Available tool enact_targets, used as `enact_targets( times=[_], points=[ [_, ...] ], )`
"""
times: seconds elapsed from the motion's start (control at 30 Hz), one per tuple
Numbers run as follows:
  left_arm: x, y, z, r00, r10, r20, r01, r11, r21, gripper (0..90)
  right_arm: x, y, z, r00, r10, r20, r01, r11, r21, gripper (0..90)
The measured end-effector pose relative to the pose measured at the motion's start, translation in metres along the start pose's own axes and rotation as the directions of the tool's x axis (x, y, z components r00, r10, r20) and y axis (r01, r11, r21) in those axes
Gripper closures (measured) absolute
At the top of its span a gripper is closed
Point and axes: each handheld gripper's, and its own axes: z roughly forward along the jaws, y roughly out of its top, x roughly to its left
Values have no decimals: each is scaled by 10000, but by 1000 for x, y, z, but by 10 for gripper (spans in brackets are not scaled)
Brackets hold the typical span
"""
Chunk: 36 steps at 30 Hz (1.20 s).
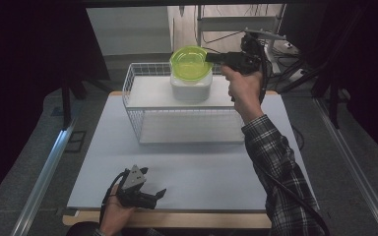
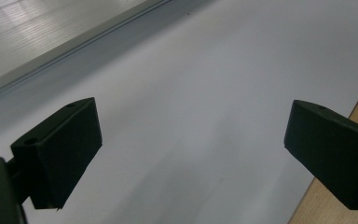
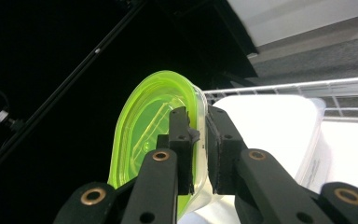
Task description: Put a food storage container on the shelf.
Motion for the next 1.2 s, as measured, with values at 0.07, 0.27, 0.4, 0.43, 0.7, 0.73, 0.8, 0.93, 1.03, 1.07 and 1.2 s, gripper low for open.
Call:
enact_targets(
  times=[0.07, 0.27, 0.4, 0.43, 0.7, 0.73, 0.8, 0.93, 1.03, 1.07, 1.2],
  points=[
    [0, 0, 0, 10000, 27, -6, -27, 10000, 9, 36, -2, 1, 3, 9999, 65, 115, -64, 10000, -70, 814],
    [0, 0, 1, 10000, 45, 27, -45, 10000, 41, 36, -5, 4, 16, 9988, 224, 444, -214, 9995, -227, 814],
    [0, 0, 1, 10000, 59, 56, -60, 10000, 54, 36, -7, 6, 22, 9975, 303, 633, -285, 9992, -290, 813],
    [0, 0, 1, 10000, 62, 65, -62, 10000, 60, 36, -8, 5, 23, 9969, 291, 736, -268, 9991, -322, 813],
    [-1, 0, 2, 9999, 111, 111, -112, 9999, 119, 36, -11, 6, 28, 9939, 261, 1071, -217, 9989, -421, 785],
    [-1, 0, 2, 9999, 108, 124, -109, 9999, 124, 36, -10, 6, 28, 9924, 141, 1225, -92, 9991, -408, 774],
    [-1, 0, 2, 9999, 113, 131, -114, 9999, 127, 36, -11, 6, 30, 9896, -52, 1435, 101, 9994, -332, 731],
    [-1, 0, 2, 9998, 115, 145, -117, 9998, 142, 36, -14, 6, 33, 9874, -74, 1582, 119, 9995, -280, 706],
    [-1, 0, 3, 9998, 119, 154, -122, 9998, 149, 36, -16, 6, 34, 9890, -12, 1480, 53, 9996, -276, 663],
    [-1, 0, 3, 9998, 125, 163, -127, 9998, 159, 36, -17, 6, 34, 9889, 3, 1483, 41, 9996, -294, 648],
    [-2, 0, 3, 9998, 134, 160, -137, 9998, 151, 36, -18, 7, 34, 9883, -57, 1524, 96, 9996, -251, 536]
  ],
)
